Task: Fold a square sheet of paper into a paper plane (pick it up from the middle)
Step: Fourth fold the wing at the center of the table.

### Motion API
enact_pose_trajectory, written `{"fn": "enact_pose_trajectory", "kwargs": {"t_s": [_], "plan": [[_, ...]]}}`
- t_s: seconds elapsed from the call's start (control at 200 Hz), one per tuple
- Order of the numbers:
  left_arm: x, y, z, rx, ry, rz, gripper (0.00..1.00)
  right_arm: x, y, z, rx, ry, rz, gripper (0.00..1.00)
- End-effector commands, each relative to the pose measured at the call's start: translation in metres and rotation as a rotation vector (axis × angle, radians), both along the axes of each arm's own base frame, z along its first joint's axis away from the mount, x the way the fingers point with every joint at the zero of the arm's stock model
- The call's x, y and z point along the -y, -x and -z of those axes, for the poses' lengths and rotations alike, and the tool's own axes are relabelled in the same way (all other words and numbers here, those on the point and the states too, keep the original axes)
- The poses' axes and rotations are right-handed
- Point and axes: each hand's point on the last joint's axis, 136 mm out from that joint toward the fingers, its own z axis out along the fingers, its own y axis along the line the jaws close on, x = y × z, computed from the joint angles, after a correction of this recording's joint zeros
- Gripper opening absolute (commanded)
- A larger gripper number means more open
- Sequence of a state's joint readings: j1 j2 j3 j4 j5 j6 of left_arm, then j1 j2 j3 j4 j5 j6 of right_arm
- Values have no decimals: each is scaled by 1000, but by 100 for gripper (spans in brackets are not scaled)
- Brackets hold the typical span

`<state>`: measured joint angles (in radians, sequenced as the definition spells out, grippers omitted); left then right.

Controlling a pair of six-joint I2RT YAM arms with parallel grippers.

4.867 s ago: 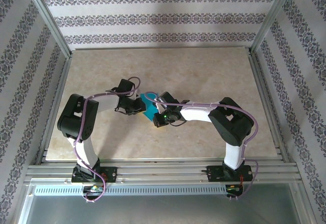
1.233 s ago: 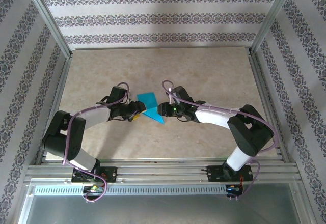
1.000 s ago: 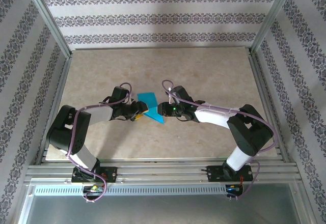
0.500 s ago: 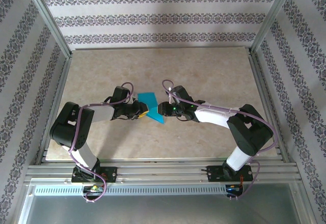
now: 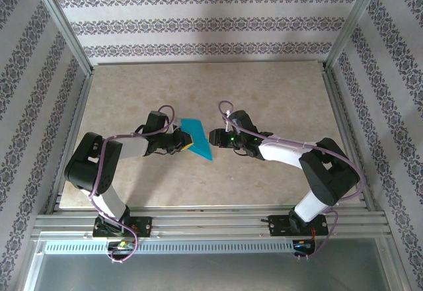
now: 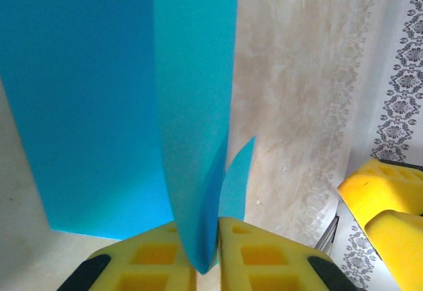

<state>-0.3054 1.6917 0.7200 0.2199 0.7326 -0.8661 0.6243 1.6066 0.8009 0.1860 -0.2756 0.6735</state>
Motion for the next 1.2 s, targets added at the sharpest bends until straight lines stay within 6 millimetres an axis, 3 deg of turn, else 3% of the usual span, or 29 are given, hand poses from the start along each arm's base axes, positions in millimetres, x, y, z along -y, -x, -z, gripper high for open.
{"fn": "enact_pose_trajectory", "kwargs": {"t_s": [0.0,0.235,0.485,0.769,1.009,1.194], "plan": [[0,-8,-10,62,0,4,13,2,-2,-8,65,9,-15,37],[-7,-8,-11,14,-3,-93,10,-3,4,-5,264,224,-125,49],[-17,-5,-10,-52,-60,-219,10,-36,15,-2,536,346,-343,50],[-24,3,-8,-146,-141,-299,10,-62,13,17,654,415,-448,52],[-19,3,-10,-174,-132,-305,10,-72,8,30,706,488,-462,51],[-18,3,-11,-182,-129,-305,10,-76,7,42,708,506,-470,42]]}}
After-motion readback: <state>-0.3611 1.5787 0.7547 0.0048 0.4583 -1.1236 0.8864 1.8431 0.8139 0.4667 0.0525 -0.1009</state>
